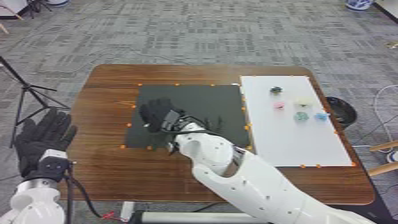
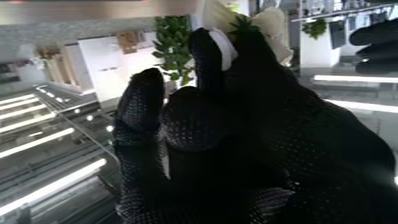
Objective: Arrange flowers
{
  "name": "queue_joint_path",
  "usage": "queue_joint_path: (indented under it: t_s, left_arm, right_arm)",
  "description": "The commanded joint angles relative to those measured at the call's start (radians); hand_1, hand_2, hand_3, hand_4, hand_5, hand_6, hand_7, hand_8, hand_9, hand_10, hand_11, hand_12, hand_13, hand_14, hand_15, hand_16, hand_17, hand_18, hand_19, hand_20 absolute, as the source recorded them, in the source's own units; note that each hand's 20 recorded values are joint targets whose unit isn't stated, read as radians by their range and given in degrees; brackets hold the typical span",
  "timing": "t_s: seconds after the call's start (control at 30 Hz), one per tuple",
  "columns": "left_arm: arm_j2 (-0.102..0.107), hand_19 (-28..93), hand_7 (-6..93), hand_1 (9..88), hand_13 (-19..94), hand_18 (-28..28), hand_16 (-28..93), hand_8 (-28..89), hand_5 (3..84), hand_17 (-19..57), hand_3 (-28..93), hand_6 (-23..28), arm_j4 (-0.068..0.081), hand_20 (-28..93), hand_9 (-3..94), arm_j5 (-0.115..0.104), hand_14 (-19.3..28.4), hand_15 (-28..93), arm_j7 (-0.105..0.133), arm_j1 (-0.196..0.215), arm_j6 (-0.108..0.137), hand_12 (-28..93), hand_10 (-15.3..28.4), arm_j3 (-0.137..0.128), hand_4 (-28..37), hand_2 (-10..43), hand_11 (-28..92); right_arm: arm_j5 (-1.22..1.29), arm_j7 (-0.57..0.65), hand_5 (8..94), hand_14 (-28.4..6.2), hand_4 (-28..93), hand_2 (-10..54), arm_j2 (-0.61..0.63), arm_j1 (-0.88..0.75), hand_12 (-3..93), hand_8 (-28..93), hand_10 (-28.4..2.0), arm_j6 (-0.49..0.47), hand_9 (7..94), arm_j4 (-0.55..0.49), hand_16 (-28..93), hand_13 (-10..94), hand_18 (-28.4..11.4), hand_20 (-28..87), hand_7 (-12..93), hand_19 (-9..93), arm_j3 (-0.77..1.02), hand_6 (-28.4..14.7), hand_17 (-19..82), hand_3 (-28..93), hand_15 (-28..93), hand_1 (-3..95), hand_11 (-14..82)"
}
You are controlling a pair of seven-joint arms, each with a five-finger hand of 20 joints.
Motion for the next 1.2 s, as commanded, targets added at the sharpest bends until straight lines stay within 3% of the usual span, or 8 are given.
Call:
queue_joint_path:
  t_s: [0.03, 0.27, 0.37, 0.43, 0.8, 0.87, 1.0, 1.2]
  left_arm:
    - [-0.008, 23, 12.2, 20.8, 26, 10.4, -6, -10, 43.3, -4.3, 71, 7.0, -0.006, 11, 34.7, 0.013, 11.4, 22, 0.003, 0.003, 0.001, 7, 13.7, 0.011, -28.3, 19.7, 19]
    - [0.000, 23, 12.4, 21.2, 26, 10.4, -6, -10, 43.0, -4.3, 71, 6.8, -0.005, 11, 34.7, 0.014, 11.4, 22, 0.009, -0.008, -0.004, 7, 13.7, 0.020, -28.3, 19.3, 19]
    - [-0.008, 23, 12.5, 21.4, 26, 10.4, -6, -10, 43.0, -4.3, 71, 6.8, -0.002, 11, 34.7, 0.021, 11.4, 22, 0.006, -0.029, -0.015, 7, 13.8, 0.028, -28.3, 19.1, 19]
    - [-0.003, 23, 12.4, 21.7, 26, 10.4, -6, -10, 42.8, -4.3, 71, 6.7, -0.004, 11, 34.7, 0.032, 11.3, 22, 0.011, -0.032, -0.010, 7, 13.7, 0.028, -28.3, 19.0, 19]
    - [-0.010, 24, 12.6, 22.4, 26, 10.5, -6, -10, 42.5, -4.5, 71, 6.6, 0.000, 11, 34.5, 0.031, 11.3, 22, 0.017, -0.046, -0.021, 7, 13.6, 0.031, -28.3, 18.6, 20]
    - [-0.013, 24, 12.6, 22.4, 26, 10.5, -6, -10, 42.6, -4.5, 71, 6.7, 0.000, 11, 34.5, 0.033, 11.3, 22, 0.014, -0.048, -0.023, 7, 13.6, 0.031, -28.3, 18.6, 20]
    - [-0.007, 24, 12.7, 22.5, 26, 10.5, -6, -10, 42.7, -4.6, 71, 6.7, 0.003, 11, 34.6, 0.030, 11.4, 22, 0.018, -0.052, -0.025, 7, 13.7, 0.035, -28.3, 18.5, 20]
    - [-0.017, 24, 12.8, 22.6, 26, 10.6, -6, -10, 43.0, -4.6, 71, 6.9, 0.009, 11, 34.7, 0.036, 11.5, 23, 0.006, -0.064, -0.036, 7, 13.7, 0.036, -28.3, 18.5, 20]
  right_arm:
    - [-0.026, 0.010, 65.7, -6.3, -28, -9.5, -0.020, 0.021, 53.3, 8, -6.5, 0.033, 78.3, 0.012, 46, 73, -22.3, 41, 50, 79, -0.039, 2.2, 36, 77, 71, 59.5, 26.7]
    - [-0.010, 0.003, 65.2, -6.3, -28, -9.5, -0.057, 0.054, 53.3, 8, -6.8, 0.057, 78.0, 0.044, 46, 73, -22.3, 41, 50, 79, -0.063, 2.1, 36, 76, 71, 59.6, 26.9]
    - [-0.025, 0.006, 65.1, -6.3, -28, -9.5, -0.061, 0.081, 53.2, 8, -6.9, 0.104, 78.0, 0.072, 46, 73, -22.4, 41, 50, 79, -0.091, 2.2, 36, 76, 71, 59.7, 27.0]
    - [-0.011, 0.013, 64.9, -6.3, -28, -9.5, -0.063, 0.092, 53.0, 7, -6.8, 0.129, 78.0, 0.083, 46, 73, -22.4, 41, 50, 79, -0.101, 2.2, 36, 76, 71, 59.6, 27.0]
    - [0.011, 0.007, 63.3, -5.5, -28, -9.5, -0.070, 0.099, 50.6, 6, -7.7, 0.050, 76.0, 0.082, 46, 72, -22.2, 40, 49, 78, -0.087, 1.5, 35, 76, 67, 56.8, 24.3]
    - [-0.016, 0.006, 62.9, -5.5, -28, -9.5, -0.068, 0.089, 49.9, 6, -8.0, -0.003, 75.5, 0.067, 47, 72, -22.2, 40, 48, 78, -0.073, 1.1, 34, 76, 66, 56.6, 23.7]
    - [-0.039, 0.011, 60.8, -4.8, -28, -9.5, -0.068, 0.081, 48.5, 6, -8.3, -0.001, 73.8, 0.076, 46, 70, -22.0, 39, 47, 77, -0.075, 0.7, 33, 76, 63, 55.5, 21.7]
    - [-0.108, 0.003, 59.6, -4.0, -28, -9.5, -0.060, 0.073, 47.1, 5, -8.6, 0.014, 72.7, 0.091, 47, 70, -22.0, 39, 45, 76, -0.080, 0.1, 33, 76, 61, 54.9, 20.3]
